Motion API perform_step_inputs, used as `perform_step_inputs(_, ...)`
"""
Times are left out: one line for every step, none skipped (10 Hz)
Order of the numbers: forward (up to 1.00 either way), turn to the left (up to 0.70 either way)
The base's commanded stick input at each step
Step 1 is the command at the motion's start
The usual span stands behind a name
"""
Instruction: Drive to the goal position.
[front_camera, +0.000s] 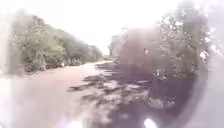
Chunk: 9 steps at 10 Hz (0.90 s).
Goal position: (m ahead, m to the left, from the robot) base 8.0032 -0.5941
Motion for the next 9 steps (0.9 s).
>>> perform_step_inputs(0.5,0.0)
perform_step_inputs(0.5,0.0)
perform_step_inputs(0.5,0.0)
perform_step_inputs(0.5,0.0)
perform_step_inputs(0.5,0.0)
perform_step_inputs(0.5,0.0)
perform_step_inputs(0.5,0.0)
perform_step_inputs(0.5,0.0)
perform_step_inputs(0.5,0.0)
